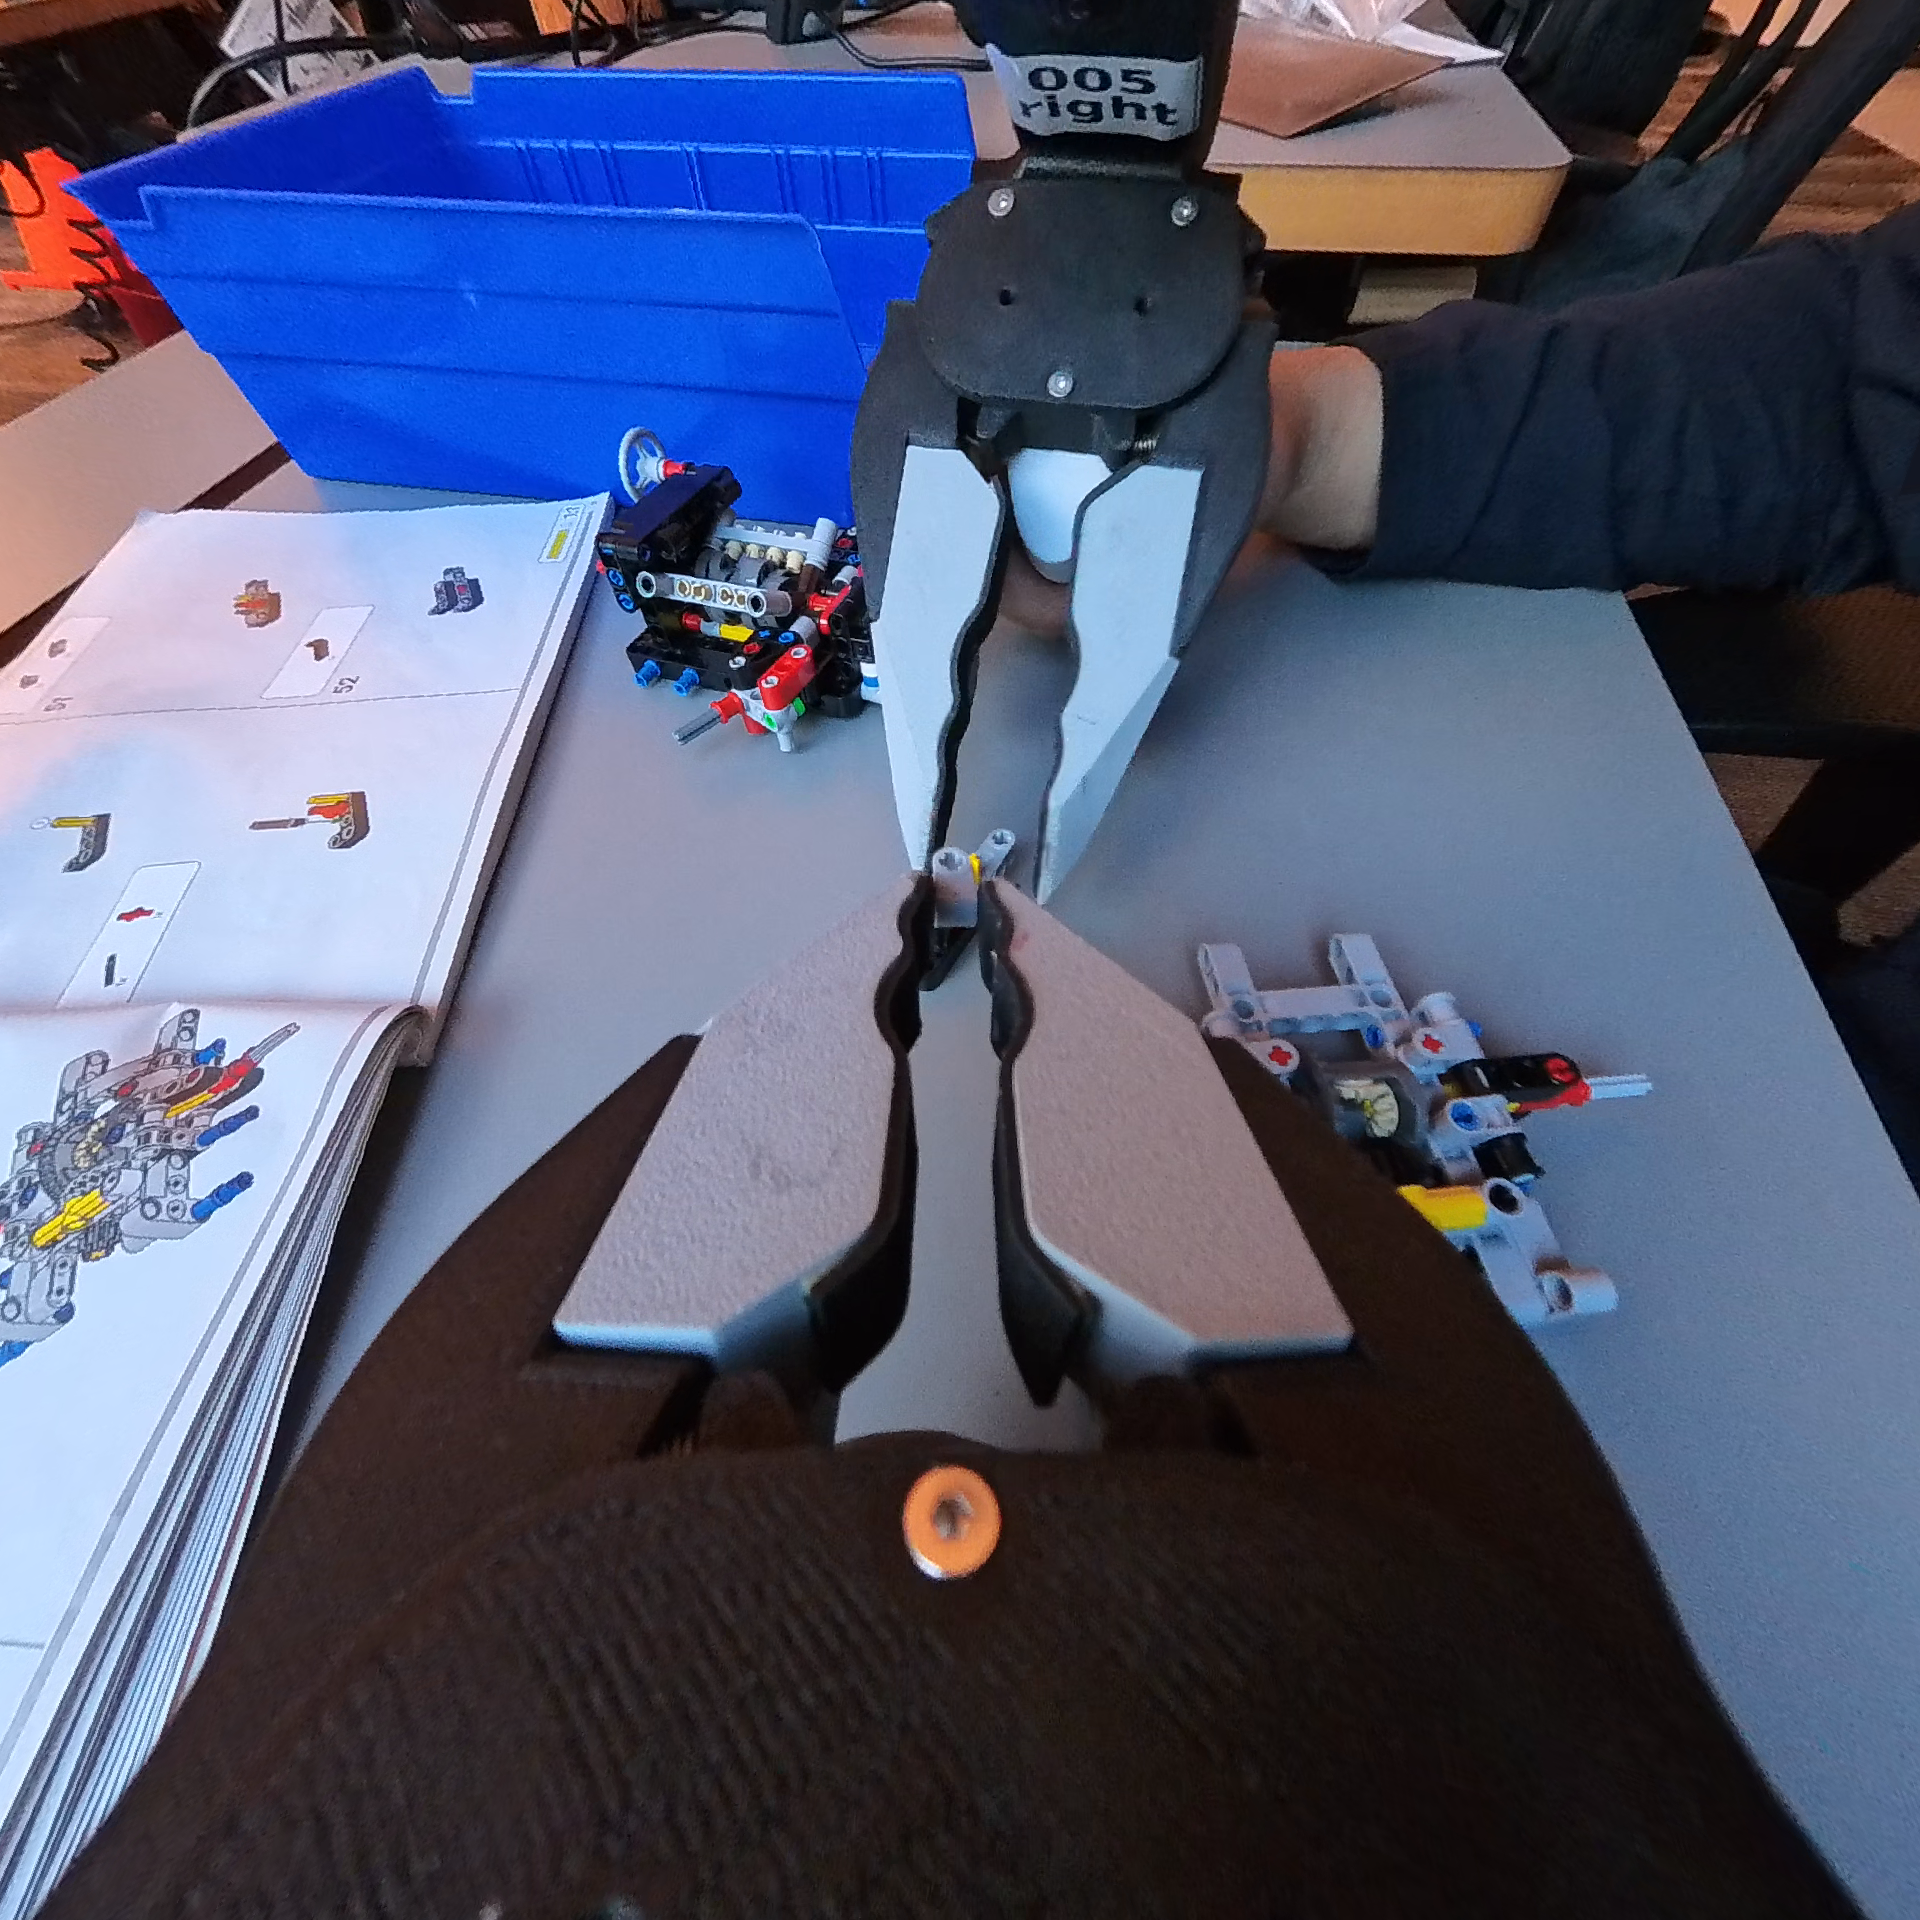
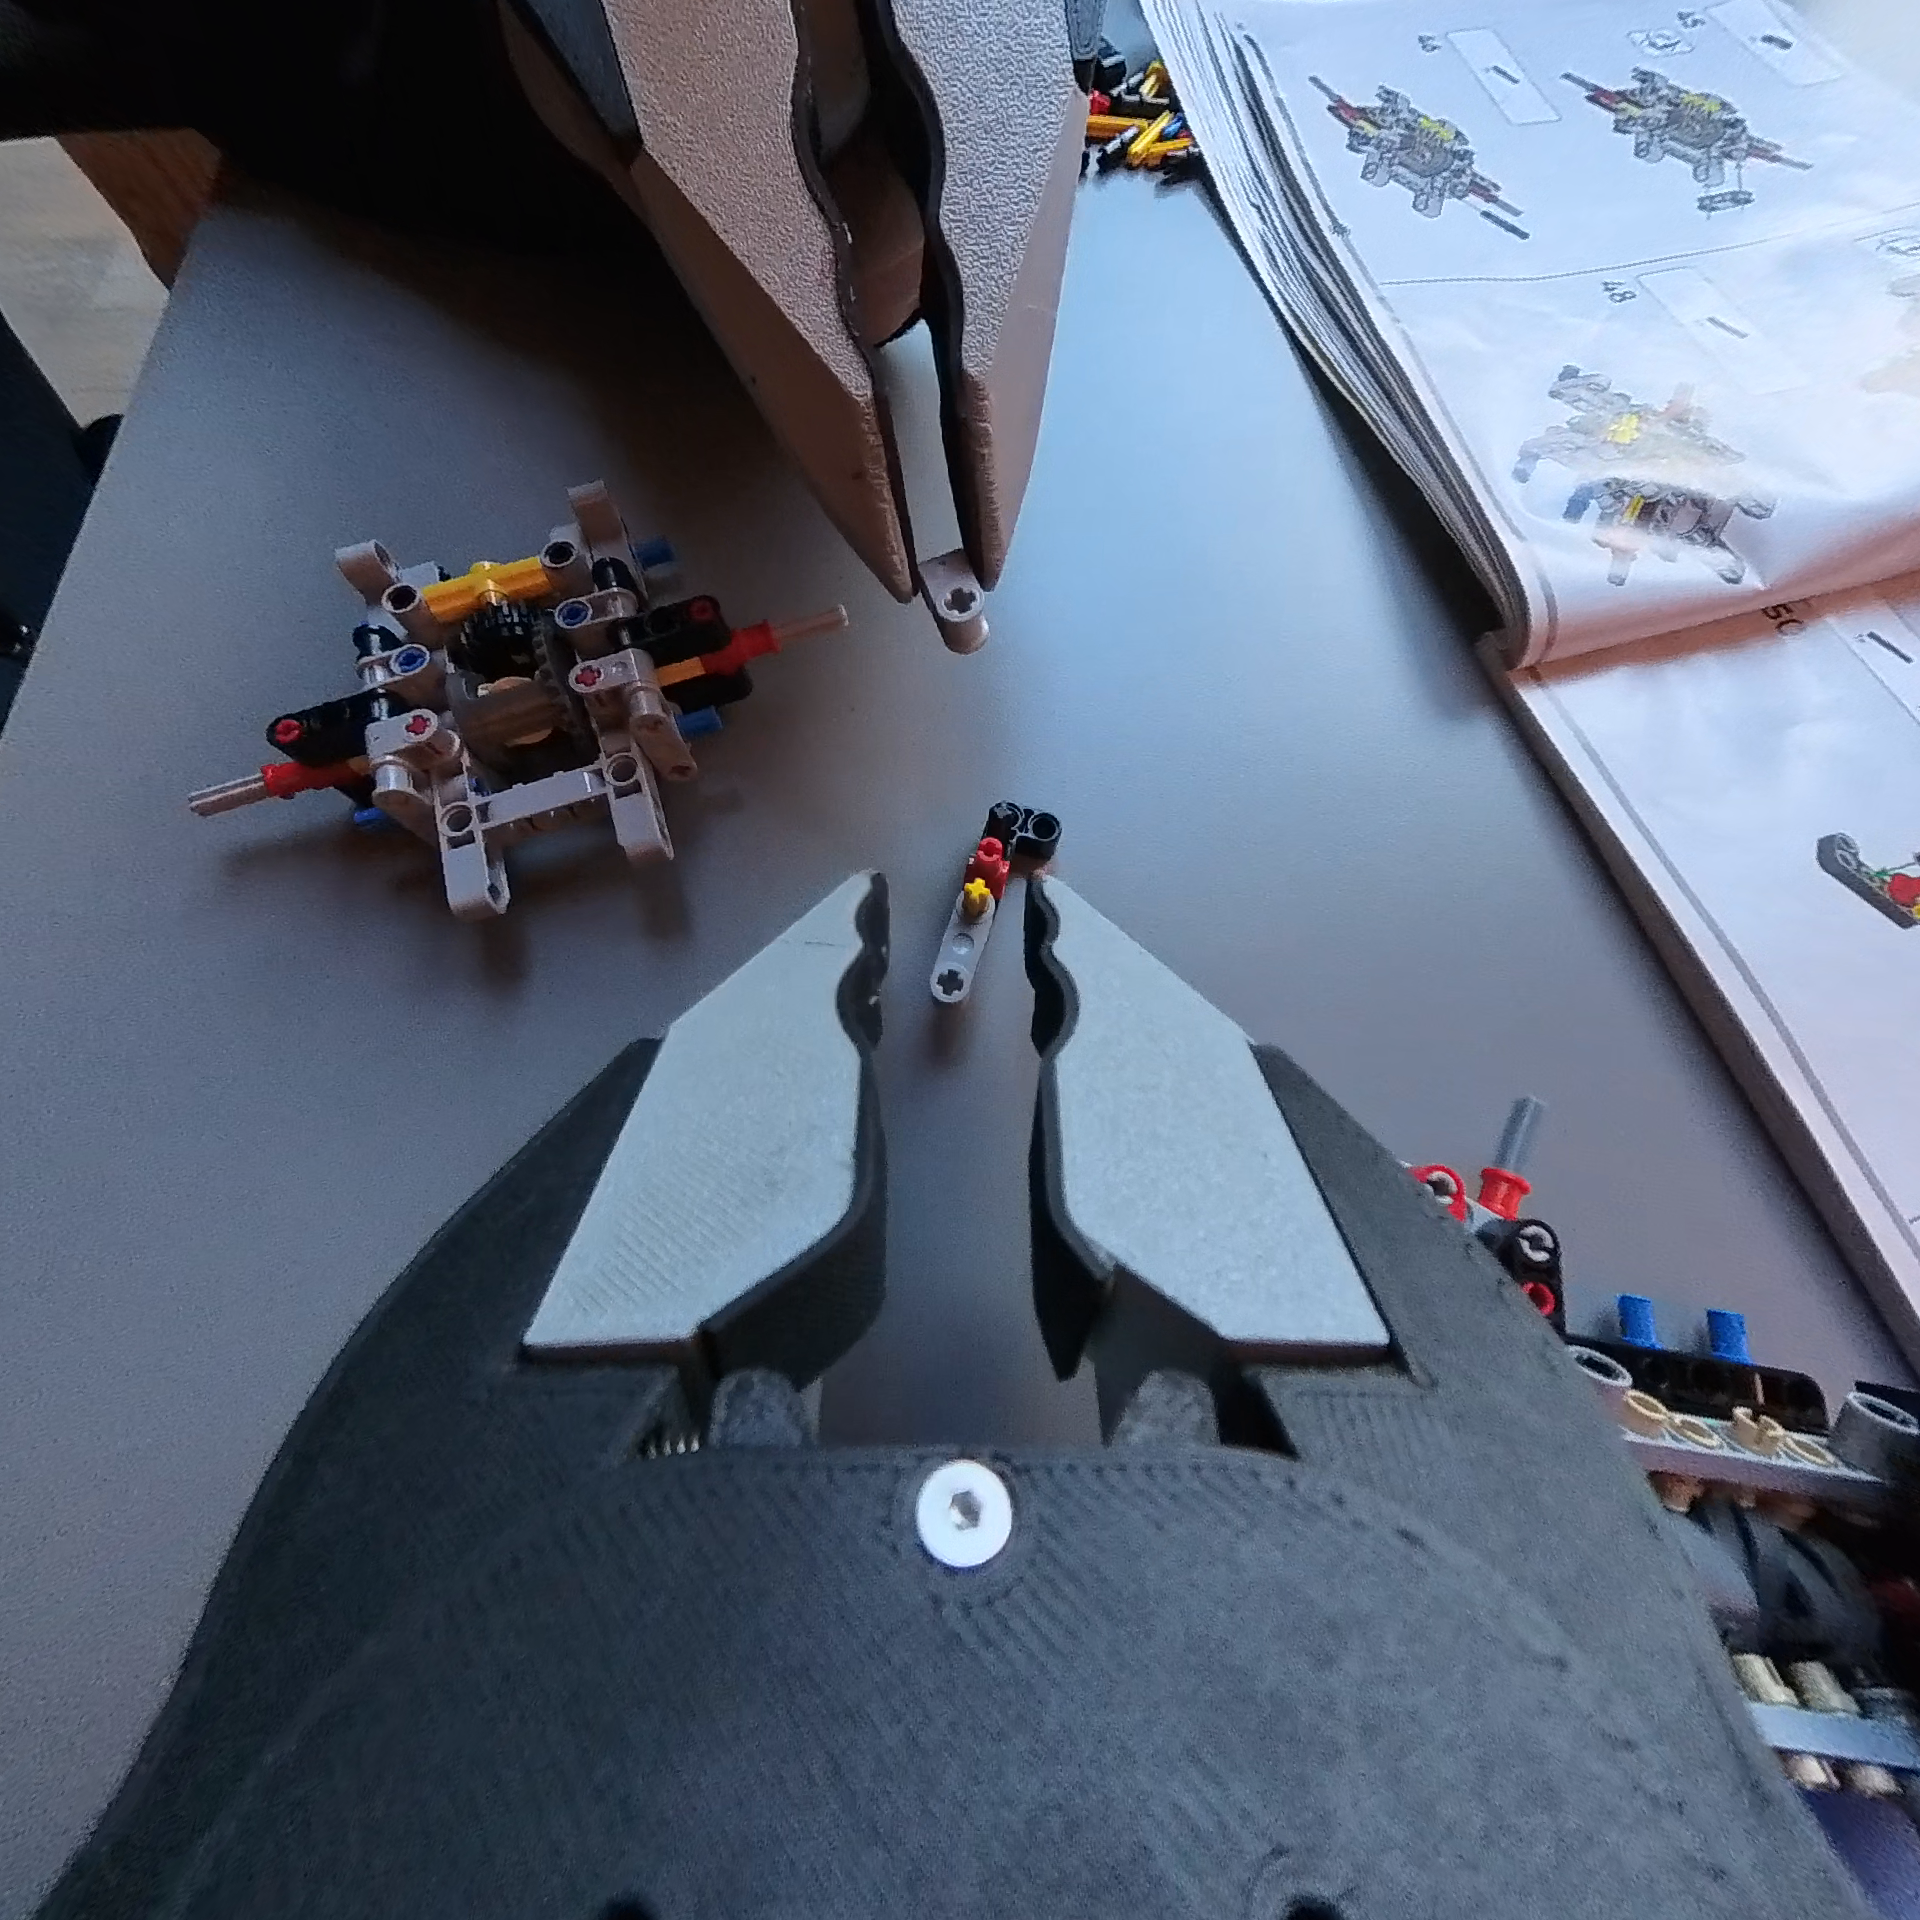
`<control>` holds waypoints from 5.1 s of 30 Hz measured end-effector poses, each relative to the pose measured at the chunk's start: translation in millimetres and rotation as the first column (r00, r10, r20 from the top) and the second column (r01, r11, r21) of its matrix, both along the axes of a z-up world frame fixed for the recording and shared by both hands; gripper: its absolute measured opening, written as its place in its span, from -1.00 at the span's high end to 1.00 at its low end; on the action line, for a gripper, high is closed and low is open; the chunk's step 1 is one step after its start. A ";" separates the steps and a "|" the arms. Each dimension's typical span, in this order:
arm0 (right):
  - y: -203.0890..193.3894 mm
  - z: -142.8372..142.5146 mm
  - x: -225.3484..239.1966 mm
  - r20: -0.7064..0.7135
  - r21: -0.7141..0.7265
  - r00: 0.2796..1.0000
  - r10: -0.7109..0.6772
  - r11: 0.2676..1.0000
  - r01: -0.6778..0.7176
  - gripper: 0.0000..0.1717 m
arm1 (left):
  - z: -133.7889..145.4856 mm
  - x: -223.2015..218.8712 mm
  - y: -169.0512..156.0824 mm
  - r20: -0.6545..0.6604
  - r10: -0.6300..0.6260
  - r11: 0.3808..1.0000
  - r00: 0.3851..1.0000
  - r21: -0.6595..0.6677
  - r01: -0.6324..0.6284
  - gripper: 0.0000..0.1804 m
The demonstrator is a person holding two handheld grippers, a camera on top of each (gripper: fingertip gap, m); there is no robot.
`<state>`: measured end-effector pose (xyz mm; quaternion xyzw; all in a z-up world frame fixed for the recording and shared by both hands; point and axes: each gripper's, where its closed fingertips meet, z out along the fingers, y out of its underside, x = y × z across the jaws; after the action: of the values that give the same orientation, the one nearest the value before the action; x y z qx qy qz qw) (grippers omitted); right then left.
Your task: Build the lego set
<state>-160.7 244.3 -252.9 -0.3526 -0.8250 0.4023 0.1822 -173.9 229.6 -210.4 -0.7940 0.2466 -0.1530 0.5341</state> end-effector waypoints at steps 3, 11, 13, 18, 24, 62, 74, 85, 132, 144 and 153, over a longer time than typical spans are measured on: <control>1.4 0.8 -0.4 -0.008 0.005 1.000 -0.003 1.000 0.003 0.77 | -0.2 0.3 -0.1 -0.005 -0.001 1.000 1.000 0.001 0.001 0.94; 1.2 -0.9 -0.3 -0.009 0.024 1.000 0.001 1.000 -0.001 0.81 | -1.6 1.3 -0.1 -0.017 -0.003 1.000 1.000 -0.002 0.003 0.94; 1.3 -0.6 -0.4 -0.011 0.025 1.000 0.001 1.000 -0.001 0.82 | -1.6 1.3 0.0 -0.014 -0.004 1.000 1.000 -0.004 0.004 0.94; 2.2 -1.5 -0.9 -0.014 0.036 1.000 0.001 0.999 0.000 0.83 | -2.3 1.7 -0.2 -0.015 -0.008 1.000 1.000 -0.009 0.008 0.94; 2.7 -1.2 -2.3 -0.017 0.033 1.000 -0.004 0.999 0.005 0.83 | -2.1 1.5 0.0 -0.013 -0.006 1.000 1.000 -0.009 0.006 0.94; -6.2 -2.0 3.1 -0.008 0.022 0.998 0.070 0.997 -0.070 0.96 | -10.5 8.8 -5.4 -0.017 -0.065 0.995 0.998 -0.073 0.063 0.94; -13.3 -2.3 6.0 -0.019 0.031 0.994 0.110 0.993 -0.110 0.95 | -24.0 17.1 -17.9 -0.055 -0.173 0.974 0.983 -0.156 0.163 0.94; -22.0 -3.9 10.1 0.009 0.016 0.991 0.136 0.991 -0.136 0.95 | -23.3 17.6 -22.2 0.055 -0.240 0.945 0.969 -0.218 0.246 0.94; -31.7 11.8 2.7 -0.107 0.076 0.987 0.117 0.991 -0.109 0.96 | -25.2 23.6 -12.1 -0.019 -0.253 0.952 0.967 -0.184 0.245 0.94; -30.3 10.1 1.1 -0.100 0.109 0.990 0.095 0.990 -0.084 0.97 | -28.5 21.9 -11.3 -0.006 -0.224 0.952 0.975 -0.217 0.217 0.94; -29.3 12.8 0.9 -0.090 0.066 0.992 0.084 0.995 -0.078 0.97 | -27.1 21.5 -10.4 0.029 -0.216 0.949 0.976 -0.229 0.217 0.94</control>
<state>-159.8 214.9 -240.0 -0.2940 -0.8413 0.3994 0.2148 -152.4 219.1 -237.5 -0.8184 0.3118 -0.2399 0.4188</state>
